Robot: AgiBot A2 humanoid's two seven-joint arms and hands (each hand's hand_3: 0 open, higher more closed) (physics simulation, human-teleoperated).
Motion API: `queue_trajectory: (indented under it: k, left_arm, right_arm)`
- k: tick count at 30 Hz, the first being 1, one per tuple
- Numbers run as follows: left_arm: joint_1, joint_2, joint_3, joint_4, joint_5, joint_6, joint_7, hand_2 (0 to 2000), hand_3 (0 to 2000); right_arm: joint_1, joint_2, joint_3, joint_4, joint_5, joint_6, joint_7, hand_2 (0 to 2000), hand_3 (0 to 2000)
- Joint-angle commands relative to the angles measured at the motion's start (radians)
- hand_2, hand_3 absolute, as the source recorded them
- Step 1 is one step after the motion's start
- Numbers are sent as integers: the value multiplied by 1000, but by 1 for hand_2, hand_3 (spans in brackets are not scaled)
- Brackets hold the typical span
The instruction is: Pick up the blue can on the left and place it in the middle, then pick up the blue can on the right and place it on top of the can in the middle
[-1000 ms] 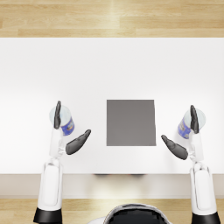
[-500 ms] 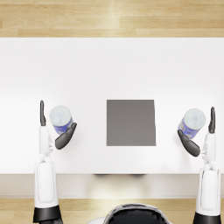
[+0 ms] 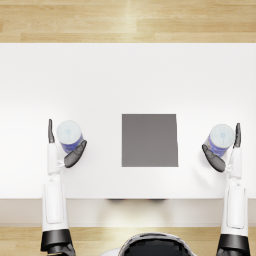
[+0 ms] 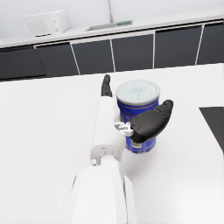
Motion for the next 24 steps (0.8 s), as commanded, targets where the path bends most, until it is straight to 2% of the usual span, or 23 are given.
queue_trajectory:
  k: [1, 18, 19, 20, 22, 23, 24]
  left_arm:
    - [35, 5, 8, 80, 0, 0, 0, 0, 0]
    - [129, 42, 19, 264, 0, 0, 0, 0, 0]
    - [129, 44, 16, 264, 0, 0, 0, 1361, 327]
    - [105, 42, 19, 252, 0, -20, 0, 2000, 653]
    - [135, 45, 6, 265, 0, -58, -1, 2000, 1307]
    - [134, 46, 2, 256, 0, -58, -1, 2000, 1520]
    - [123, 47, 1, 217, 0, -56, -3, 2000, 1520]
  right_arm:
    - [47, -5, 10, -108, 0, -3, 0, 0, 0]
    - [133, -35, 16, -275, 0, -2, 0, 0, 0]
    - [128, -36, 11, -257, 0, -1, 0, 1361, 327]
    - [128, -37, 4, -246, 0, 26, 0, 2000, 653]
    - [133, -40, -13, -208, 0, 84, -3, 2000, 1307]
    - [143, -42, -20, -210, 0, 78, -1, 2000, 1520]
    - [148, -44, -26, -191, 0, 67, 2, 2000, 1520]
